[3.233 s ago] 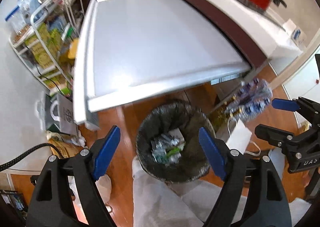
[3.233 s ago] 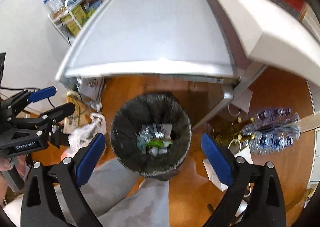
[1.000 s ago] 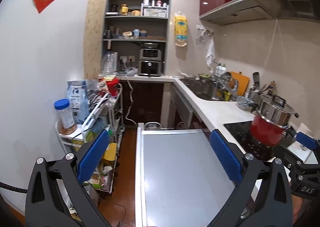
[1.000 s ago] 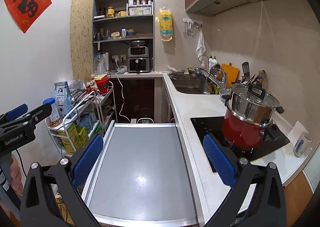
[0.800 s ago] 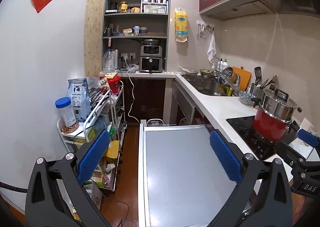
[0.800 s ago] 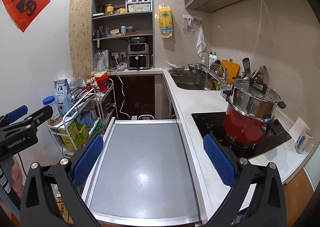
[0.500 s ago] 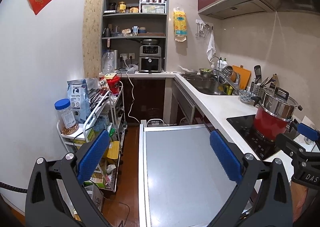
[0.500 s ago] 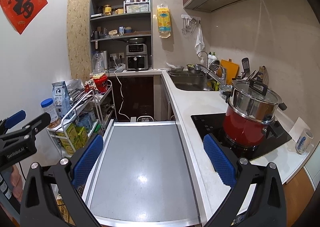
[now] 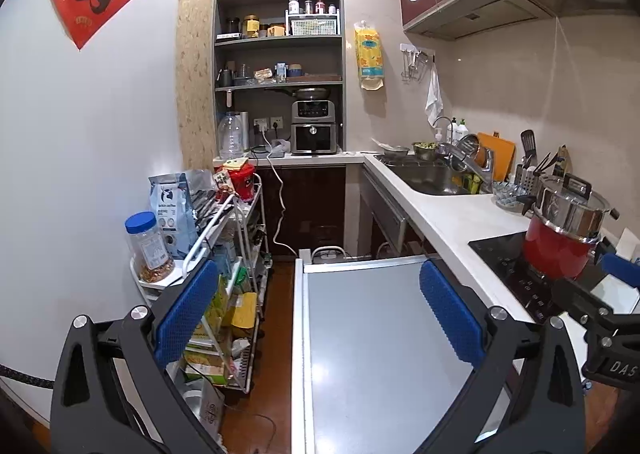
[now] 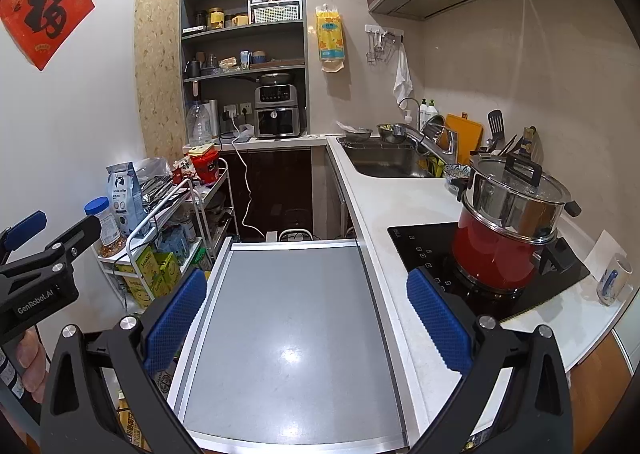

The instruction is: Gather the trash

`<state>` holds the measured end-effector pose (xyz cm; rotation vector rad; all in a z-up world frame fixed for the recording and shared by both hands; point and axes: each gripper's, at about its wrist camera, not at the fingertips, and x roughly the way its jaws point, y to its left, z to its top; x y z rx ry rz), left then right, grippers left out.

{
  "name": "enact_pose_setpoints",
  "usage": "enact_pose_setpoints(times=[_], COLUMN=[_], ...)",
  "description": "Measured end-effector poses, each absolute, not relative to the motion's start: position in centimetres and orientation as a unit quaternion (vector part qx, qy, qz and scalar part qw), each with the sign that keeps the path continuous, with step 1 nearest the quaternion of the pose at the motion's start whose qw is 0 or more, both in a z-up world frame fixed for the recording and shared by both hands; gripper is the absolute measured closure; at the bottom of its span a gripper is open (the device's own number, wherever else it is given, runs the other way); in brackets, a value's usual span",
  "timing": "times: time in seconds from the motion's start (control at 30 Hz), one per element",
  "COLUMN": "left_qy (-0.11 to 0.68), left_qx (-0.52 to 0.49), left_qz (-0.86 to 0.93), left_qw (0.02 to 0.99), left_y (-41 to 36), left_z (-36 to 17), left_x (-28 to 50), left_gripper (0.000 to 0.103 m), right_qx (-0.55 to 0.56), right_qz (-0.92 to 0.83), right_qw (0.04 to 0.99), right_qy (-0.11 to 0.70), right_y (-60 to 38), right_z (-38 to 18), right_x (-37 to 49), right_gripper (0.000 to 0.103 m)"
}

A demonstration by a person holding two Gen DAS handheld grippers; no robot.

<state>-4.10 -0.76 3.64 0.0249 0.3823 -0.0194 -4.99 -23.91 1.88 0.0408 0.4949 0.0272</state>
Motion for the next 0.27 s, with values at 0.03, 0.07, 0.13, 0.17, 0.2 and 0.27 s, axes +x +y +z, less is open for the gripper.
enact_pose_setpoints(times=[0.03, 0.07, 0.13, 0.17, 0.2, 0.27], left_qy=[0.19, 0.192, 0.196, 0.197, 0.198, 0.204], left_qx=[0.013, 0.014, 0.015, 0.014, 0.011, 0.007], left_qz=[-0.009, -0.009, -0.007, -0.008, -0.01, -0.018], left_qw=[0.982, 0.981, 0.98, 0.98, 0.98, 0.979], left_y=[-0.78, -0.83, -0.78, -0.73, -0.69, -0.57], left_z=[3.68, 3.67, 3.68, 3.68, 3.7, 3.7], left_x=[-4.05, -4.01, -3.92, -3.92, -3.87, -3.73], left_gripper=[0.002, 0.002, 0.002, 0.002, 0.002, 0.002], right_qx=[0.02, 0.02, 0.021, 0.021, 0.02, 0.02], right_qz=[0.013, 0.012, 0.013, 0.013, 0.013, 0.013], right_qw=[0.969, 0.969, 0.969, 0.969, 0.969, 0.969], right_qy=[0.245, 0.245, 0.246, 0.246, 0.246, 0.247], right_y=[-23.93, -23.98, -24.01, -24.02, -24.01, -23.97], right_z=[1.86, 1.82, 1.78, 1.77, 1.79, 1.67], right_x=[-4.98, -4.95, -4.93, -4.91, -4.93, -4.89], right_gripper=[0.004, 0.004, 0.004, 0.004, 0.004, 0.004])
